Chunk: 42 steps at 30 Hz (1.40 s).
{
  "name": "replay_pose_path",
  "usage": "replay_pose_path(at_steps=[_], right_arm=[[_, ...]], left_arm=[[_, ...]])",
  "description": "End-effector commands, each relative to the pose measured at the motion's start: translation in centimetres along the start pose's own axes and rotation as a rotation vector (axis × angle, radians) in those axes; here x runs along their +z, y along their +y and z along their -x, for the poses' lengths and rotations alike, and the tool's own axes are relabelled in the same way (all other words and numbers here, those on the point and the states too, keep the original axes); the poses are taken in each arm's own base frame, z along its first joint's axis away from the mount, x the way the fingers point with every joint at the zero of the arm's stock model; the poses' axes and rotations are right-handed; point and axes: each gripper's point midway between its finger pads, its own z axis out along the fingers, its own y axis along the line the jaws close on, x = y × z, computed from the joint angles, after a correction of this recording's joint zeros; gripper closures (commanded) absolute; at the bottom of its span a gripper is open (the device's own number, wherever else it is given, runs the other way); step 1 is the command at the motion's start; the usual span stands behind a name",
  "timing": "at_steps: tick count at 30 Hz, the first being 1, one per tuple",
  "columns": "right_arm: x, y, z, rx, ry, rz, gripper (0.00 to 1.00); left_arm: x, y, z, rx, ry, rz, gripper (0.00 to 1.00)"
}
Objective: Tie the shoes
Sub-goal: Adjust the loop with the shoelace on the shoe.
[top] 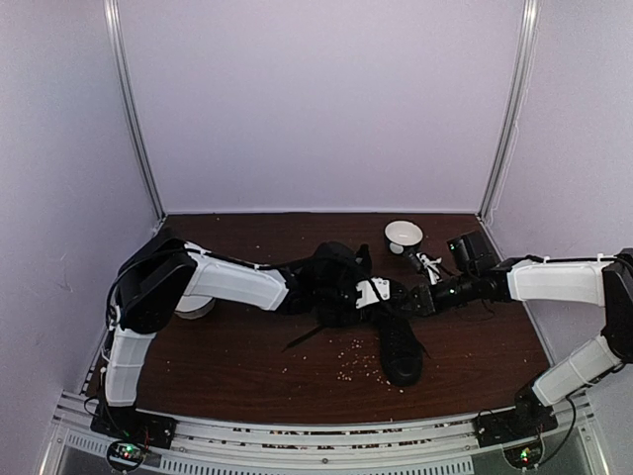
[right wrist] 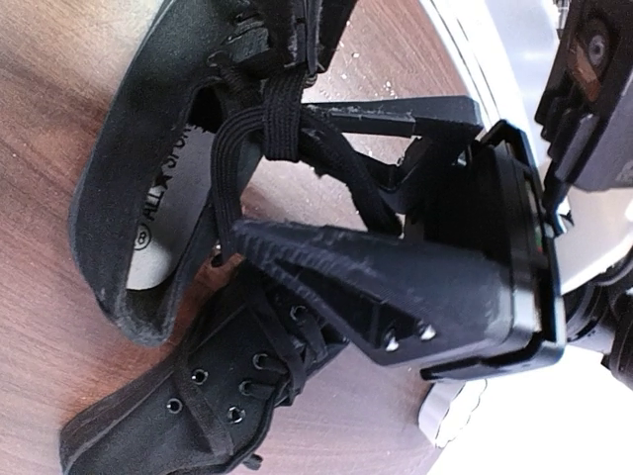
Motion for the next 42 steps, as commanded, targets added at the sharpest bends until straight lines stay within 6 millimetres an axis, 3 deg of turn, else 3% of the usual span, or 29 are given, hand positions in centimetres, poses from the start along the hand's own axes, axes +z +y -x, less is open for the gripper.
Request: replay_pose_path(at_steps=[1, 12, 27, 37, 42], right_arm=[[-0.7, 0.9, 0.5, -0.04, 0.019, 0.016, 1.0], [-0.7, 0.5, 0.3, -0.029, 0.048, -0.002, 0.99], [-1.0, 1.0, 0.4, -0.034, 0.052, 0.01, 1.0], [-0.9, 1.1, 0.3, -0.031, 0.059, 0.025, 1.0], [-1.0, 1.3, 0.4, -0.03, 0.059, 0.026, 1.0]], left_arm=[[-1.4, 1.5, 2.9, 0.059, -0.054, -0.017, 0.44], [-1.5, 1.5, 2.8, 0.119, -0.026, -0.093, 0.42], [-0.3, 0.1, 3.1, 0.102, -0.034, -0.225, 0.51], [-0.5, -0.7, 2.9, 0.126, -0.022, -0.286, 0.48], [0.2, -0.5, 2.9, 0.097, -0.028, -0.281, 0.54]])
